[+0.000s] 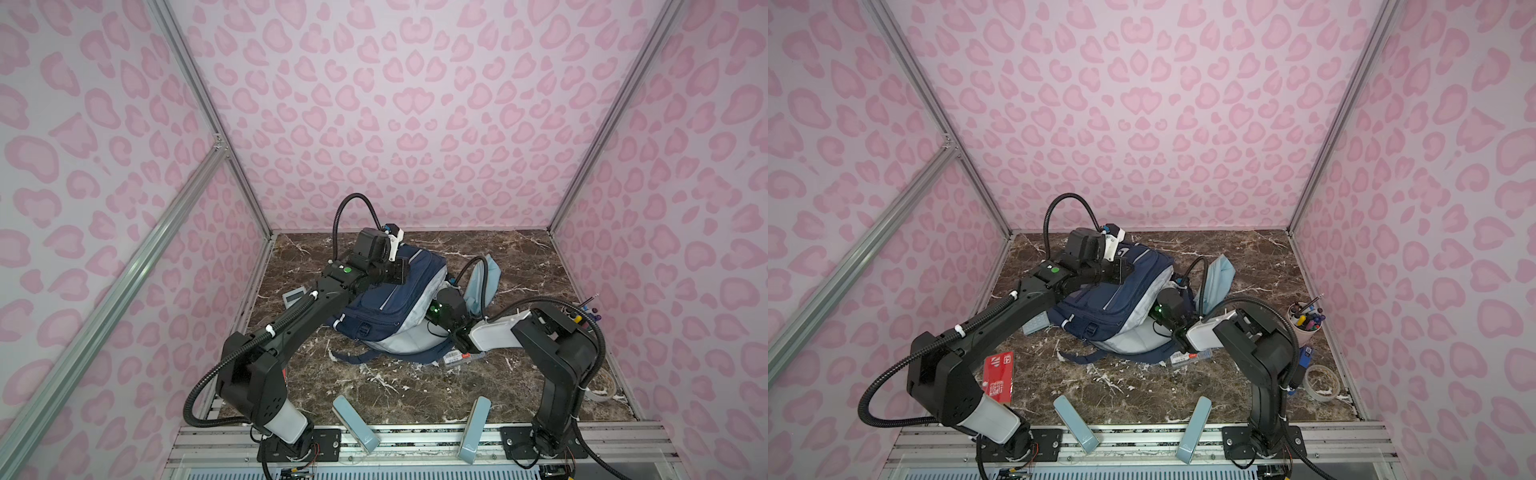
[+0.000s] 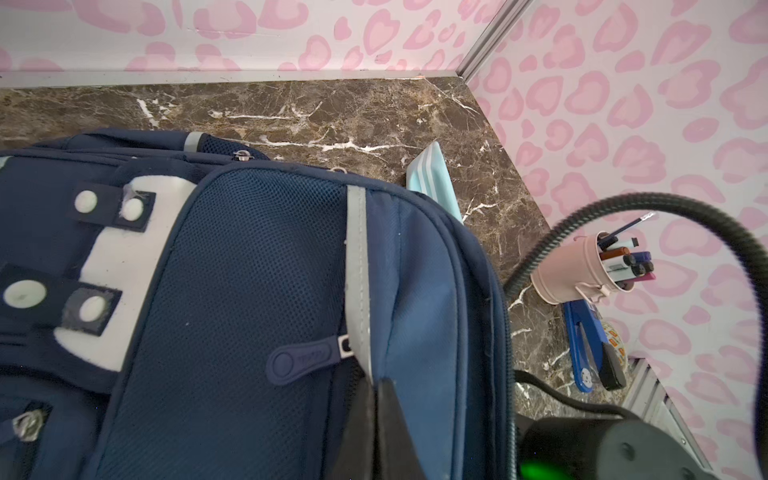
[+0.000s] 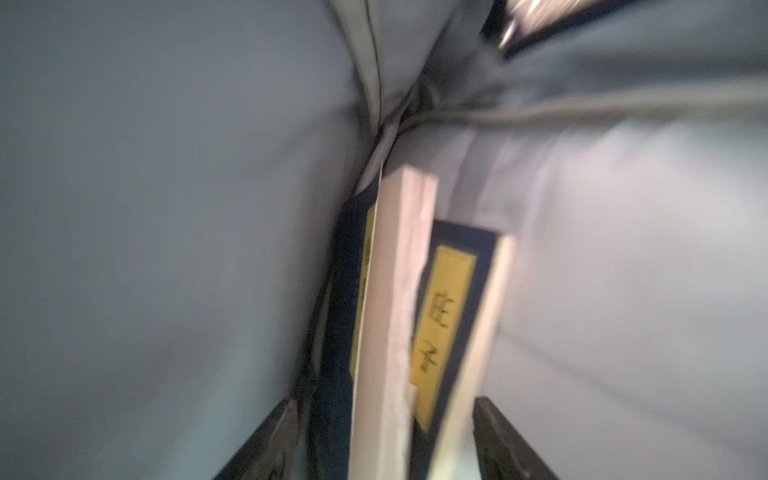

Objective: Pack the student bag

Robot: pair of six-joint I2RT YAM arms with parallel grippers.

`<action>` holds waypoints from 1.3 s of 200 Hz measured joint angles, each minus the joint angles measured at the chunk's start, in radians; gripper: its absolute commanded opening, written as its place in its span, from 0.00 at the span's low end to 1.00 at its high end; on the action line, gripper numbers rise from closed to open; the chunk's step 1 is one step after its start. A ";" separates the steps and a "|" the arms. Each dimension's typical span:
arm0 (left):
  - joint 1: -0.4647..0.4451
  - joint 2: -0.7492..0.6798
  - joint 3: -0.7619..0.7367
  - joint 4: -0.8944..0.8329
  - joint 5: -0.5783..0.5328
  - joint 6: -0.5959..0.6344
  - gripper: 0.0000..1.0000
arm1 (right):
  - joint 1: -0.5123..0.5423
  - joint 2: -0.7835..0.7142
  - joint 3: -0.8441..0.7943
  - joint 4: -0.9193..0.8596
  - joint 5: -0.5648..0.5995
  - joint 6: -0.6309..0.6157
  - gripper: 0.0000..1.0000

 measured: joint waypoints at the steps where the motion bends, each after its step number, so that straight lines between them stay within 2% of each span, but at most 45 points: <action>1: 0.000 0.001 0.000 0.001 0.000 -0.001 0.03 | 0.000 -0.003 -0.003 -0.003 0.000 -0.001 0.68; 15: 0.002 0.010 -0.004 0.011 0.000 -0.020 0.03 | -0.001 -0.074 -0.065 -0.061 -0.014 -0.025 0.65; 31: 0.001 0.011 -0.012 0.019 -0.008 -0.039 0.03 | 0.005 -0.170 -0.156 -0.125 -0.029 -0.050 0.56; 47: 0.001 0.011 -0.021 0.033 -0.022 -0.052 0.03 | 0.019 -0.283 -0.216 -0.226 -0.039 -0.090 0.53; 87: 0.001 0.007 -0.069 0.069 -0.040 -0.094 0.06 | 0.170 -0.601 -0.232 -0.554 0.080 -0.253 0.49; 104: 0.001 0.005 -0.081 0.079 -0.045 -0.110 0.18 | 0.204 -0.686 -0.230 -0.678 0.126 -0.294 0.48; 119: 0.002 -0.003 -0.095 0.099 -0.066 -0.124 0.35 | 0.232 -0.731 -0.222 -0.757 0.164 -0.317 0.48; 123: 0.003 -0.008 -0.101 0.102 -0.070 -0.130 0.42 | 0.244 -0.740 -0.218 -0.777 0.179 -0.323 0.49; 140: 0.004 -0.044 -0.127 0.108 -0.076 -0.139 0.59 | 0.316 -0.759 -0.195 -0.837 0.227 -0.340 0.50; 167: 0.010 -0.150 -0.200 0.115 -0.084 -0.145 0.78 | 0.457 -0.748 -0.186 -0.853 0.312 -0.347 0.55; 188: 0.026 -0.278 -0.333 0.122 -0.095 -0.180 0.82 | 0.503 -0.656 -0.188 -0.816 0.328 -0.342 0.57; 224: 0.068 -0.545 -0.705 0.154 -0.149 -0.312 0.79 | 0.576 -0.388 -0.026 -0.770 0.338 -0.343 0.64; 260: 0.180 -0.639 -0.914 0.186 -0.175 -0.399 0.75 | 0.591 -0.144 0.128 -0.718 0.299 -0.365 0.63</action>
